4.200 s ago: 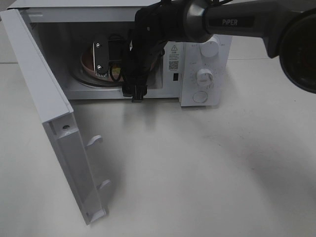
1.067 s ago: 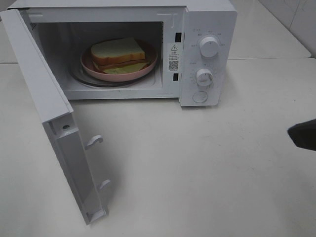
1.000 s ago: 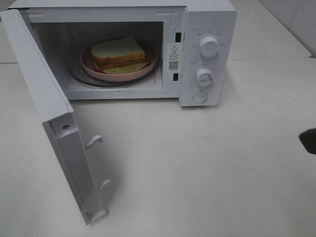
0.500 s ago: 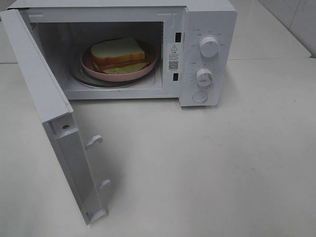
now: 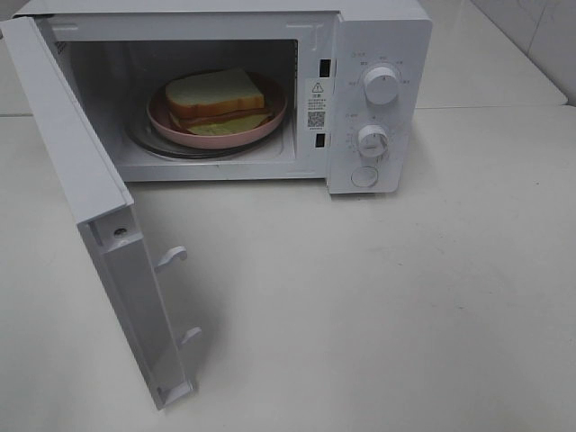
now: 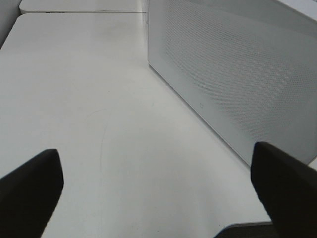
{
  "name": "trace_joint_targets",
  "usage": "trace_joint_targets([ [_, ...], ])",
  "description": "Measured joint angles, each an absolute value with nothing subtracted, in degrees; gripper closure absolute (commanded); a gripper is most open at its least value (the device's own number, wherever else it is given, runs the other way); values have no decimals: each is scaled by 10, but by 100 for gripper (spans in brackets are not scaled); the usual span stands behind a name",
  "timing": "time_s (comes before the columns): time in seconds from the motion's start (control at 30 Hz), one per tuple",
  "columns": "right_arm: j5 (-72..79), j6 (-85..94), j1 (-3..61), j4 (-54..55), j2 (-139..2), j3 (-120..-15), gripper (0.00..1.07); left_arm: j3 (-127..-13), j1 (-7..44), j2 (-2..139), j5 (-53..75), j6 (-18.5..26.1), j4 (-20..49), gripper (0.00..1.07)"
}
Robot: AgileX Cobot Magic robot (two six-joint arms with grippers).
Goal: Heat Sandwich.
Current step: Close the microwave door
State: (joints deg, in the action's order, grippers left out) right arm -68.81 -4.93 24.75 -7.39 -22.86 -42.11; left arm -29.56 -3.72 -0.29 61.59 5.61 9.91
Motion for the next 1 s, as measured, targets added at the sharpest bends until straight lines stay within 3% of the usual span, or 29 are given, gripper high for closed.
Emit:
trace_joint_targets([
  [0.43,-686,-60,142,-74,-127,-419,31,-296,-37,-3,616,56,99,9],
  [0.8,-640,-68,44,-71,-24,-313,31,-296,-37,-3,616,56,99,9],
  [1.0,-622,-69,12,-64,2,-308,31,-296,-37,-3,616,56,99,9],
])
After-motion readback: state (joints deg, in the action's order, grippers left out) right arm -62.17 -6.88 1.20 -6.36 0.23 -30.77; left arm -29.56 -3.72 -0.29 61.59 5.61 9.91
